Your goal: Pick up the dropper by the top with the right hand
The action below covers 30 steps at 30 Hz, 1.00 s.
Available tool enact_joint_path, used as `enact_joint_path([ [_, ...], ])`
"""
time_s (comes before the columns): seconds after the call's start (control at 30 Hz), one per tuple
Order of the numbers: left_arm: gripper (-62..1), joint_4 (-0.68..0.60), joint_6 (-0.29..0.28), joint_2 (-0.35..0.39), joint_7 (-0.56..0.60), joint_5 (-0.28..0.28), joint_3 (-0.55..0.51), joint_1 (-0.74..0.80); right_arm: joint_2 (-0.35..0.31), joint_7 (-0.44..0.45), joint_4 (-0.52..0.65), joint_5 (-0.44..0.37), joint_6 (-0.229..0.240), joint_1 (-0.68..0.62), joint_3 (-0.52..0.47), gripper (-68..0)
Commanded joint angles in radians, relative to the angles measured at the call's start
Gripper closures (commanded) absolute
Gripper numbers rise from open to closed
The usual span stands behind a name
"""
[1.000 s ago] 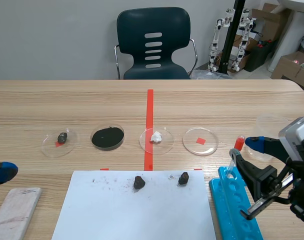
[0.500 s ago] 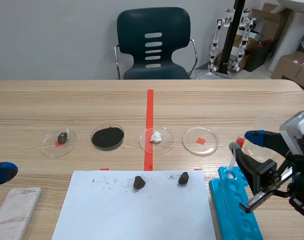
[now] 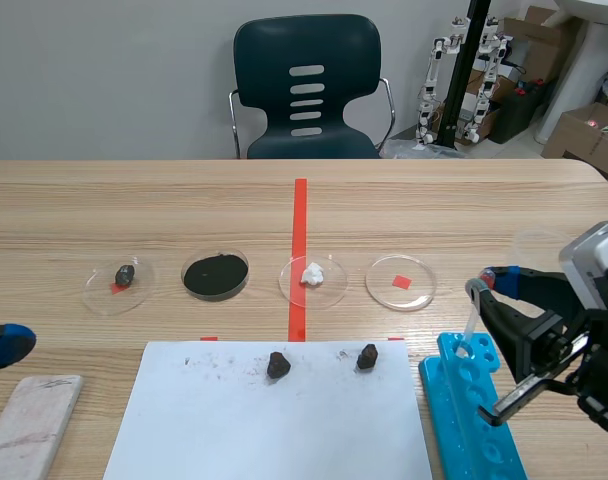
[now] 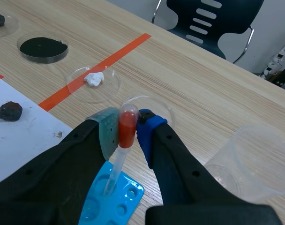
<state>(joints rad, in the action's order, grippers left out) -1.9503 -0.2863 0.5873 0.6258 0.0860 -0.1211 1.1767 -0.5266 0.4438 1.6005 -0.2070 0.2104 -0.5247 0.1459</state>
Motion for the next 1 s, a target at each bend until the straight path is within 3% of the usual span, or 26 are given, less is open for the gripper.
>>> enact_joint_path([
  [0.0,-62.3,-0.006,-0.001,-0.005,0.017,0.006,0.004,0.0,-0.011,0.014,0.012,-0.006,-0.004,0.012,-0.006,-6.5],
  [0.17,-62.3,-0.006,-0.001,-0.005,0.017,0.006,0.004,0.0,-0.011,0.014,0.012,-0.006,-0.006,0.012,-0.006,-0.9],
  [0.63,-62.3,-0.006,-0.001,-0.005,0.017,0.006,0.004,0.0,-0.013,0.036,0.017,-0.006,-0.022,-0.003,-0.007,-1.0],
  [0.97,-62.3,-0.006,-0.001,-0.005,0.017,0.006,0.004,0.0,-0.014,0.068,0.13,-0.006,-0.038,-0.108,-0.061,-1.0],
])
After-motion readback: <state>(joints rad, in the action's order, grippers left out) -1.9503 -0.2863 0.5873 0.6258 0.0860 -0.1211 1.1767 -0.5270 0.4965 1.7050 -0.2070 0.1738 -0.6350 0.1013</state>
